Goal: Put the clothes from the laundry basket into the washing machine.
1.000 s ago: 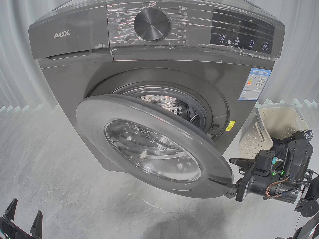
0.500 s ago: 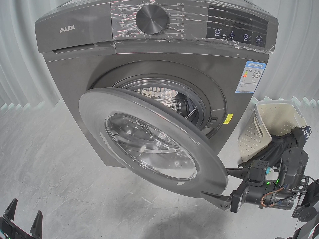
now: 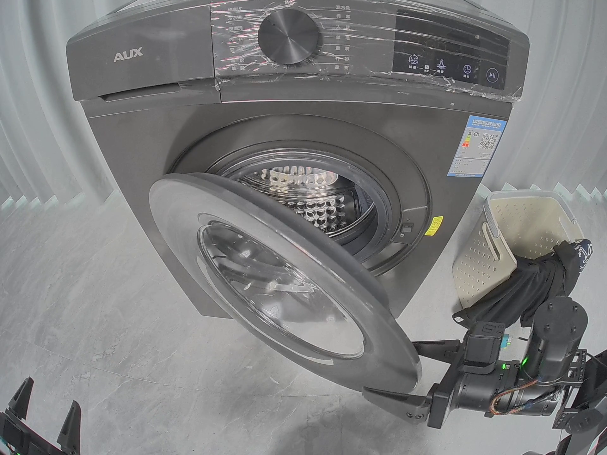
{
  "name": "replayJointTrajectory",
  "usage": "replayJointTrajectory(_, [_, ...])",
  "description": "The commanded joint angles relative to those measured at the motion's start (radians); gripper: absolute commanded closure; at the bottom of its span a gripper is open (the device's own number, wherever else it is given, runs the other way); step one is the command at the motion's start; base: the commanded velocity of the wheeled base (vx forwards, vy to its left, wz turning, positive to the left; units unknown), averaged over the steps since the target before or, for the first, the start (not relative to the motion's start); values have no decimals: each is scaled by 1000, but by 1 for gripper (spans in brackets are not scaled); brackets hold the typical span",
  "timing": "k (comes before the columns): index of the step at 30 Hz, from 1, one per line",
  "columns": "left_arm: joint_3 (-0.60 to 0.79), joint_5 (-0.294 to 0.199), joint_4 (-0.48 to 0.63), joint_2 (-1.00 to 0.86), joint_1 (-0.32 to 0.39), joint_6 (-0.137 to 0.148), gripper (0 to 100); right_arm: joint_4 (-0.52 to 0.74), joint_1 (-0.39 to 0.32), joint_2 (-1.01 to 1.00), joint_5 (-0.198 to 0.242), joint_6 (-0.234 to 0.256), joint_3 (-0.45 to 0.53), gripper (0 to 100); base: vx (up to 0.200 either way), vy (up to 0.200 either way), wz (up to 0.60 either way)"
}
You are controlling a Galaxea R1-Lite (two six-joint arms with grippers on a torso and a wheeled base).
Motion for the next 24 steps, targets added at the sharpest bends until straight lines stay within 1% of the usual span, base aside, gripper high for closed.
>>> replayJointTrajectory(1, [16,-1,0,-15,0,-1,0,-9,17,0,-3,7,1,0,0,0,0])
replayJointTrajectory(7, [16,-1,0,-15,0,1,0,-9,-9,-2,-5,-4,-3,0,0,0,0])
replayJointTrajectory(11, [16,-1,0,-15,0,-2,0,-7,-12,17,-22,-8,-19,0,0,0,0])
replayJointTrajectory(14, [16,-1,0,-15,0,-1,0,-9,-13,49,-25,-5,-37,0,-200,0,0])
replayJointTrajectory(17, [16,-1,0,-15,0,-1,0,-9,-3,64,-25,-4,-46,0,-200,0,0])
replayJointTrajectory(21, [16,-1,0,-15,0,-1,0,-18,17,81,-22,-2,-48,0,0,0,0])
replayJointTrajectory(22, [16,-1,0,-17,0,-1,0,-39,39,81,-20,2,-40,0,0,0,0])
replayJointTrajectory(24, [16,-1,0,-15,0,-1,0,-64,57,81,-19,6,-35,0,0,0,0])
